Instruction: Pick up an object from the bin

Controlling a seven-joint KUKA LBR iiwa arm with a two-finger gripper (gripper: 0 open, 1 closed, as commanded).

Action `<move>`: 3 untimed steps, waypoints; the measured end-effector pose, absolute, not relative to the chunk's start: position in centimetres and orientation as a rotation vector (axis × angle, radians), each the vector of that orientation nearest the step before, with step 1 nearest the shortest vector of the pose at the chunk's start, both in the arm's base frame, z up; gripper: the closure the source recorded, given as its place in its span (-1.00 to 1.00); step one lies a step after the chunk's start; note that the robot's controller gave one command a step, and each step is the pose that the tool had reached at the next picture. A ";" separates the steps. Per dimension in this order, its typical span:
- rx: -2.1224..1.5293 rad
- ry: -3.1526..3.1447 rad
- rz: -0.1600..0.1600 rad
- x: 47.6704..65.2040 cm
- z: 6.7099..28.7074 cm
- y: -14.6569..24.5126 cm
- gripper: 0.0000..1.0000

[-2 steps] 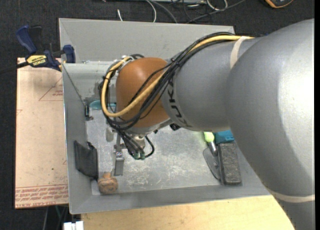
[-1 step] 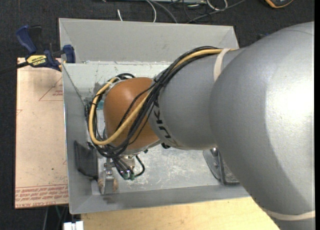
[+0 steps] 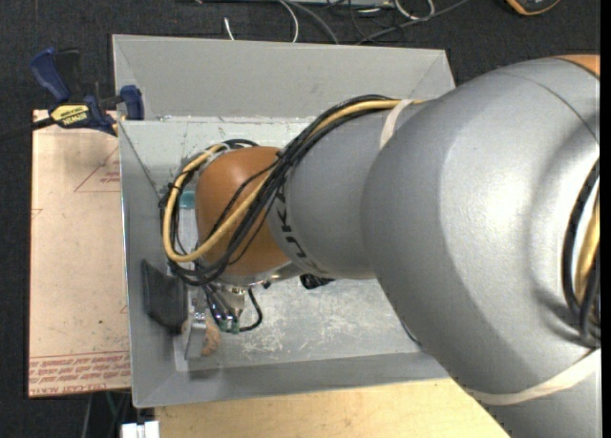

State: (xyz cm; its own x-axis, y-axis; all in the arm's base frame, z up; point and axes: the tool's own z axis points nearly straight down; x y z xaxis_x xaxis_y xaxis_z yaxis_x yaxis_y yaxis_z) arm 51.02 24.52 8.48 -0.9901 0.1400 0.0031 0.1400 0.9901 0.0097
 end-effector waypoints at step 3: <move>-0.361 -3.119 -0.011 51.8 13.2 24.2 1.00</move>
Offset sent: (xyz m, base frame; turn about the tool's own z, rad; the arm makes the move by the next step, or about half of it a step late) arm 0.0000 0.0000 0.0000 0.0000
